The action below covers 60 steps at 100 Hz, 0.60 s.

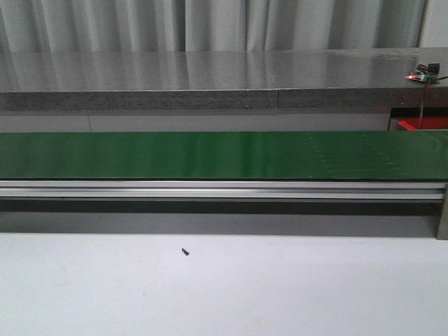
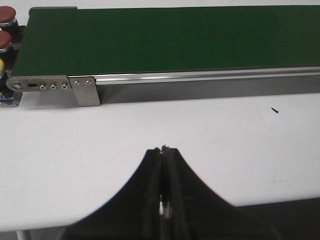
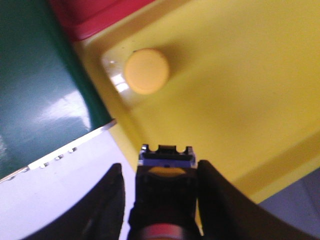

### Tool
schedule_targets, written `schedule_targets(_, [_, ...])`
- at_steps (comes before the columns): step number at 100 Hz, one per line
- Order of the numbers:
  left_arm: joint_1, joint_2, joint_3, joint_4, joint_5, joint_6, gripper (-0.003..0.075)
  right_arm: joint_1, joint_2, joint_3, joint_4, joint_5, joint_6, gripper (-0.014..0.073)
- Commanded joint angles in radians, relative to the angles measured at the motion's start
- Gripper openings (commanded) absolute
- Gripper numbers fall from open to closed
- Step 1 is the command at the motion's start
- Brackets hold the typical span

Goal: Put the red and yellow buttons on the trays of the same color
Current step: 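Carry the second button to the yellow tray and release it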

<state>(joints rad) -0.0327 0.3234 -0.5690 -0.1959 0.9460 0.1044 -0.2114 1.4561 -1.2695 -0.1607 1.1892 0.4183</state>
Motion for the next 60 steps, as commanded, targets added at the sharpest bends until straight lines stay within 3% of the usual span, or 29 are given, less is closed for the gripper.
schedule_targets(1, [-0.006,0.011,-0.025,-0.013,-0.060,0.000,-0.0020,-0.054,-0.042,-0.008,-0.006,-0.037,-0.036,0.0087])
schedule_targets(30, [-0.006,0.011,-0.025,-0.013,-0.060,0.000,-0.0020,-0.225,0.005,0.033,0.071,-0.170,-0.037,0.0087])
schedule_targets(60, [-0.006,0.011,-0.025,-0.013,-0.060,0.000,-0.0020,-0.263,0.155,0.032,0.080,-0.271,-0.037,0.0087])
